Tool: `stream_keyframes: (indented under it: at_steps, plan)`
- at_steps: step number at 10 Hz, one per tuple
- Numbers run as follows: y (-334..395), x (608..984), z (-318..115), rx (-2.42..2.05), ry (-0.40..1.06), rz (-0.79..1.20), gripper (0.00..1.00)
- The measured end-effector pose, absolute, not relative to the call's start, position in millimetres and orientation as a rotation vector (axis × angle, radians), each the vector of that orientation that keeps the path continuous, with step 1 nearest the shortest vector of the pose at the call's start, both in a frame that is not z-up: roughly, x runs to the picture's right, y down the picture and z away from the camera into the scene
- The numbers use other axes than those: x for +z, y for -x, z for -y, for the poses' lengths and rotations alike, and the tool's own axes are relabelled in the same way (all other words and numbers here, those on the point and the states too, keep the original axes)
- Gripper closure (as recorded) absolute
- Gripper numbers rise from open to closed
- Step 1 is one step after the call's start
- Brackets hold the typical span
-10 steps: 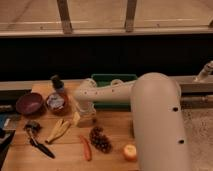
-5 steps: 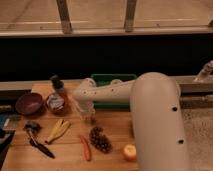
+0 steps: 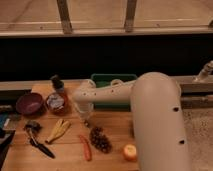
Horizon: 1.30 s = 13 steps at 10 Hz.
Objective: Place fork in purple bowl
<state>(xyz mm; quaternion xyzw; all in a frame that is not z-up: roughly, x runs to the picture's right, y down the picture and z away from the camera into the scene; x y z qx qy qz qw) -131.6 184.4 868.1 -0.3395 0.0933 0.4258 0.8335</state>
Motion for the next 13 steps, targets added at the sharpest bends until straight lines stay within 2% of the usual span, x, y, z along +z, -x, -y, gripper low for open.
stream_keyframes:
  at_steps: [5, 10, 13]
  plan:
    - [128, 857, -176, 0.903, 0.695, -0.169, 1.00]
    - [114, 794, -107, 0.943, 0.582, -0.040, 1.00]
    - [102, 788, -74, 0.957, 0.543, 0.014, 1.00]
